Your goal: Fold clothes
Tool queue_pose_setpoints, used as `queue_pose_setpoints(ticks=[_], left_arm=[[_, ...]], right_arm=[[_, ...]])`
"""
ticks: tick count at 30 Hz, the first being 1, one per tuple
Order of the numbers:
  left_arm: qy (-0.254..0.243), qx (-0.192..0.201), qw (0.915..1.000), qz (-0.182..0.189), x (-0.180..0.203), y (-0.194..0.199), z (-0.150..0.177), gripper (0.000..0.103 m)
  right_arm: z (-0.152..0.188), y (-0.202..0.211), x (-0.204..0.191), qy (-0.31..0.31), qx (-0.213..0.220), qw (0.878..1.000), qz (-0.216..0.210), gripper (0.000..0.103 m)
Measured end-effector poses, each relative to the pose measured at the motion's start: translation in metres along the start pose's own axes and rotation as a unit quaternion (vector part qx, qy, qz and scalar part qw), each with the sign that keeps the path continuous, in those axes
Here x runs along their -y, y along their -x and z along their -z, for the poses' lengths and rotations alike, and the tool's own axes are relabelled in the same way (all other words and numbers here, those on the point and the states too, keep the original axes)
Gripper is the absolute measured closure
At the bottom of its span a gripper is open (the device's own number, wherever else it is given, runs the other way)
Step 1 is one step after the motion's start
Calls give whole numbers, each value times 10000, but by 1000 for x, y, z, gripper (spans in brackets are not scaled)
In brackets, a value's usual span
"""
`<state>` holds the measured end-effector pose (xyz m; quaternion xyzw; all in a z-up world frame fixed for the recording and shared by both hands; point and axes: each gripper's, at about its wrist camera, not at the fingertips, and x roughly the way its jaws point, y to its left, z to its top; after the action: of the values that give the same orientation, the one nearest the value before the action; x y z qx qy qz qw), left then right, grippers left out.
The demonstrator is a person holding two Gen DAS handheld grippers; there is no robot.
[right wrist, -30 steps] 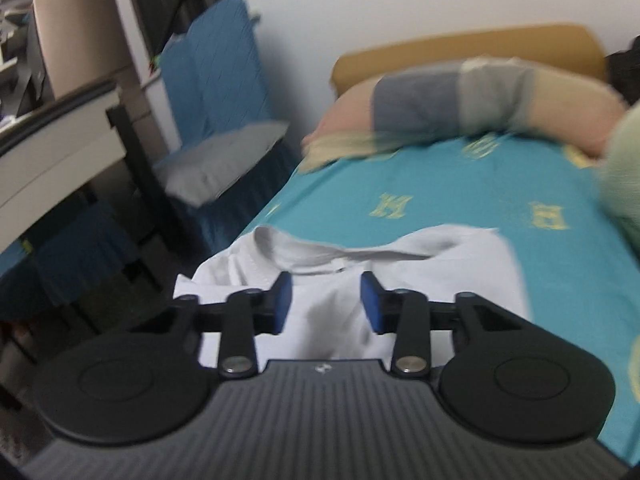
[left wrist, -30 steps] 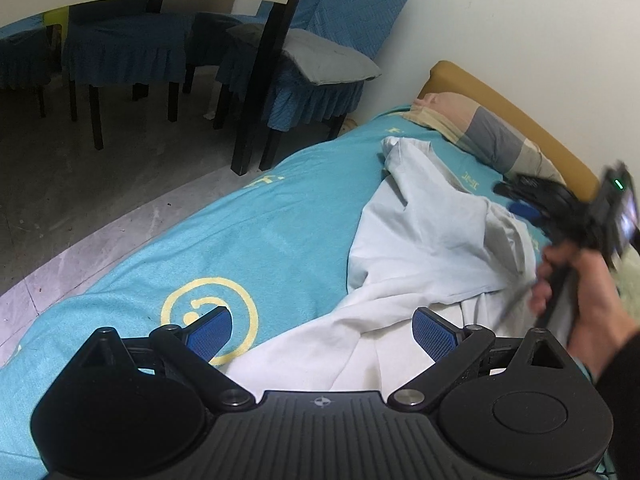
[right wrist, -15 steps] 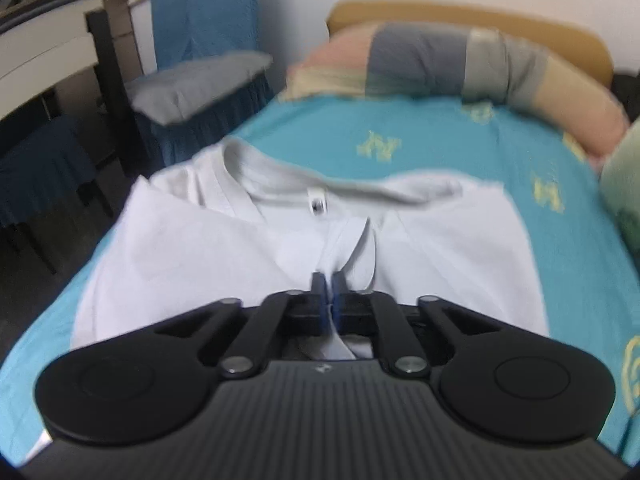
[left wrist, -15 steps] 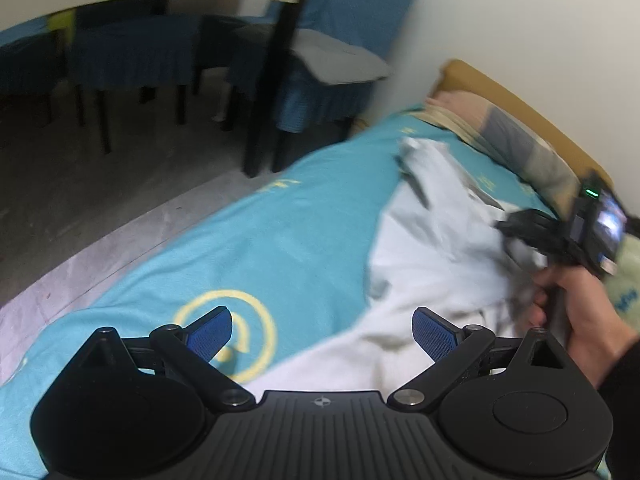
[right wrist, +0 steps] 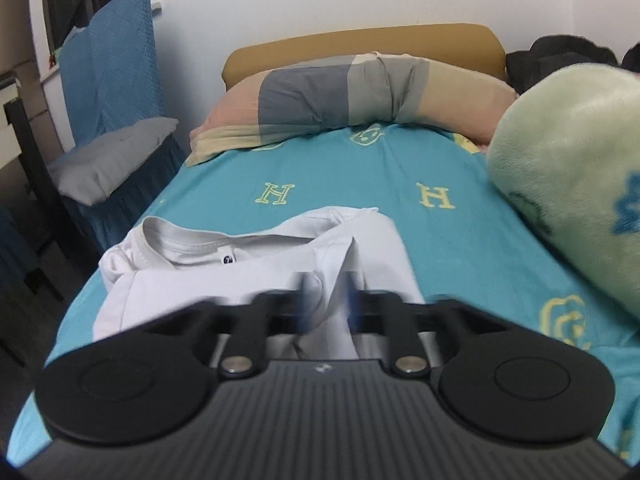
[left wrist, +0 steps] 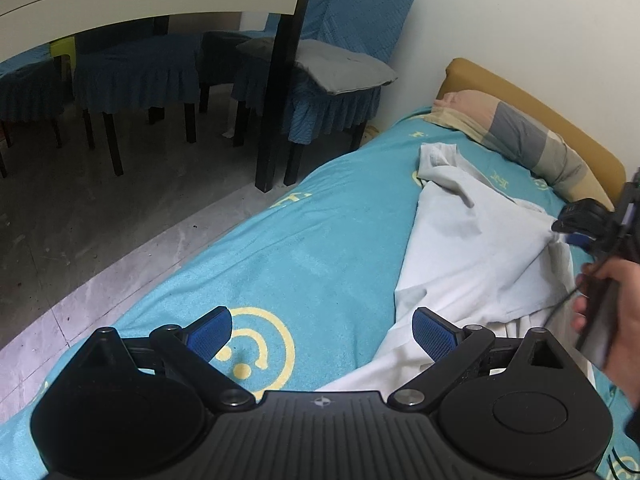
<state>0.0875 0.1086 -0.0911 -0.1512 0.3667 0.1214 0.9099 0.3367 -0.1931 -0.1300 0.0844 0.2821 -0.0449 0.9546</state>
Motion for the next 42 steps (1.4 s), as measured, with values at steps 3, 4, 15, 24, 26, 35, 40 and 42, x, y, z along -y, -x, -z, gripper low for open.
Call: queue_pose_setpoints(ticks=[3,4,15,24,26,35,40,42], left_arm=[[-320,135,9994,-61,9,5,2,5],[-479,204,9986,-77,14,8,4,5],[-1044,448,9935,62,30,40,11,5],[-1708,351,9844,234,26,93,0,4],[-1668,-63,9848,479,6,86,-8,3],[-1431,-1916,9587,1541,-81,55,-42,15],[-1471,-2758,9338,1743,-124,15,-15,27],[-1408,-3120,9226,1780,-139,3,-4,34]], right_arm=[[-2,39,-1,109,263,9996,-75,21],[-3,56,-1,154,296,9994,-125,21],[44,267,15,265,224,9964,-774,21],[104,361,51,34,276,9930,-1147,21],[110,365,64,-41,174,9917,-1273,21],[127,347,97,-632,-353,9871,-1430,21],[129,341,98,-815,-447,9836,-1548,21],[130,336,100,-909,-531,9827,-1527,21]])
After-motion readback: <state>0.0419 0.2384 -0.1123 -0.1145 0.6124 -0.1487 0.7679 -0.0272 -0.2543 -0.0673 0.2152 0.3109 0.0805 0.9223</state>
